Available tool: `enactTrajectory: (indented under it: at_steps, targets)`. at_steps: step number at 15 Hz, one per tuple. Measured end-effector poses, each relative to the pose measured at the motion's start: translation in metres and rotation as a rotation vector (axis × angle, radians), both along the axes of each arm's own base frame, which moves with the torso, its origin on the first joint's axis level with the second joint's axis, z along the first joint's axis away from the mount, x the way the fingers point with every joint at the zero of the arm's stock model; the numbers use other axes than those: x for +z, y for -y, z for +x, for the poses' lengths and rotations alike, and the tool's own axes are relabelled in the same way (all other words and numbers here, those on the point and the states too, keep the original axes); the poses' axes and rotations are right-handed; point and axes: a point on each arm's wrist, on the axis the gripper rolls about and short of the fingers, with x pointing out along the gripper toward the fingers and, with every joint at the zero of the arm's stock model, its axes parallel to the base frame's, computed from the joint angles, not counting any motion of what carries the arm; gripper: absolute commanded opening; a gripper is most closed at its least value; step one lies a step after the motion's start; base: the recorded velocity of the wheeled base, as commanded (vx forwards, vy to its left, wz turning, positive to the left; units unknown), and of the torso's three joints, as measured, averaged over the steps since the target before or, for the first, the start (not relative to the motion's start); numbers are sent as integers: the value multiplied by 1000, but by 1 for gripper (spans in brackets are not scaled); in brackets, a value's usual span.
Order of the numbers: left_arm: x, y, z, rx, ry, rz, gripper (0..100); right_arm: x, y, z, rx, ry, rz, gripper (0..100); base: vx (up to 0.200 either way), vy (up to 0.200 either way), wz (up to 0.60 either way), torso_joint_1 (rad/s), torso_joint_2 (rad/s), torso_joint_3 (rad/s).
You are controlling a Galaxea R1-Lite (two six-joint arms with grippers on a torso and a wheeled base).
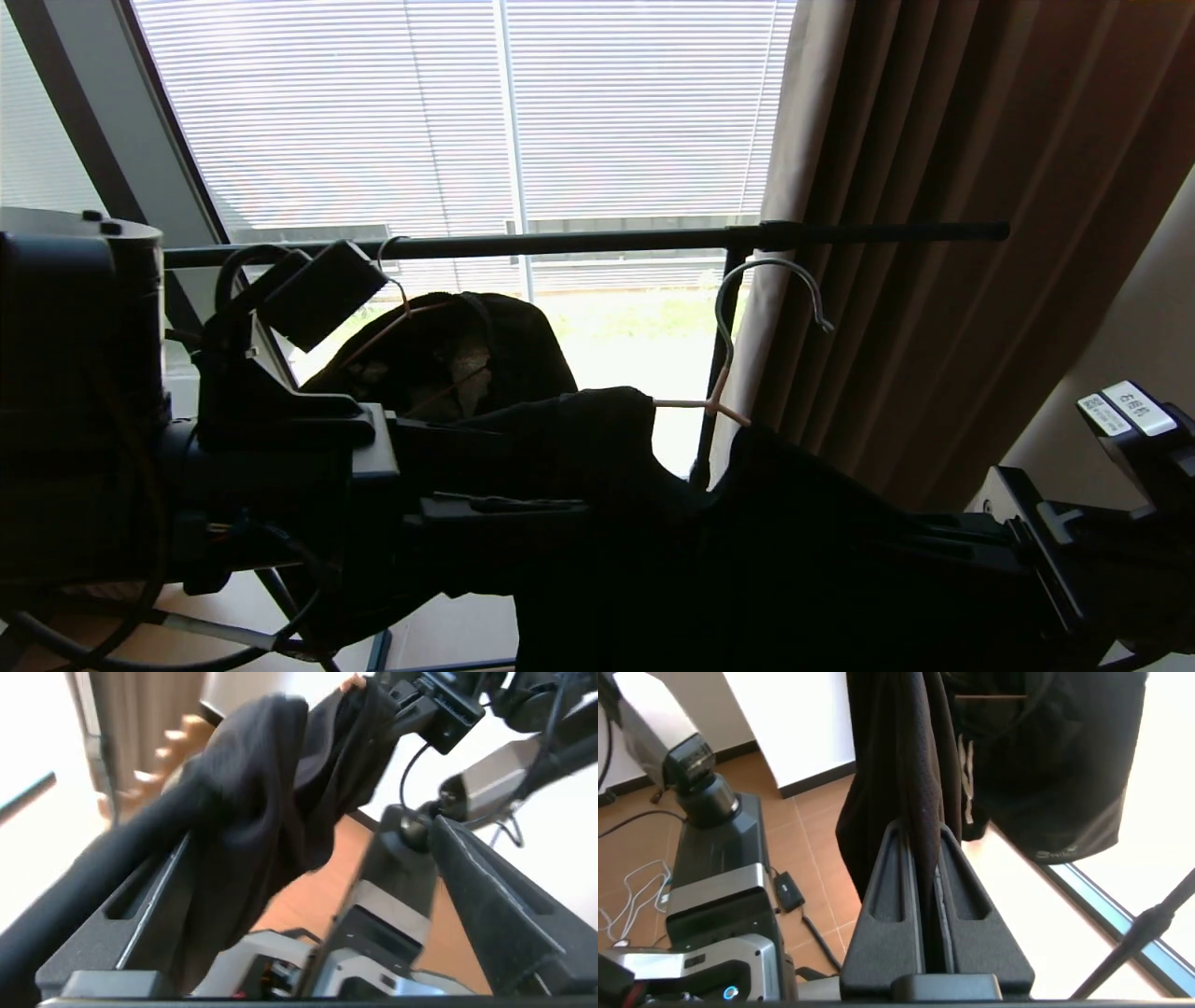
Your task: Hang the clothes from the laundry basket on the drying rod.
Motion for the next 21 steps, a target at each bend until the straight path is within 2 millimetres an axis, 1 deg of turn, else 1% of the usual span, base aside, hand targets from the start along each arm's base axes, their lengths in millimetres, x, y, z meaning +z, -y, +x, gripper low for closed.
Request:
enactTrajectory:
  at_steps: [3,5,7,10,13,15,17,21]
  targets:
    - [2,-24,-6,79,32,-11,100,0,4,6,-25,13,5,0,0,0,0,0,0,0]
    - [-4,-39,-6,128,37,1,100,-2,5,7,-22,12,8,0,0,0,0,0,0,0]
    - [-15,-57,-4,114,29,0,100,-2,9,6,29,5,22,0,0,0,0,0,0,0]
    - [-37,-86,3,19,39,-51,100,-1,20,5,79,2,46,0,0,0,0,0,0,0]
    - [-60,-110,12,-51,98,-121,100,0,27,6,91,4,56,0,0,0,0,0,0,0]
    - [-77,-117,14,-52,92,-137,100,-1,28,6,106,1,60,0,0,0,0,0,0,0]
    - [-89,-119,10,-42,70,-142,100,-2,28,5,109,-5,60,0,0,0,0,0,0,0]
    - [-98,-123,-1,-10,27,-150,100,-6,21,0,155,-21,58,0,0,0,0,0,0,0]
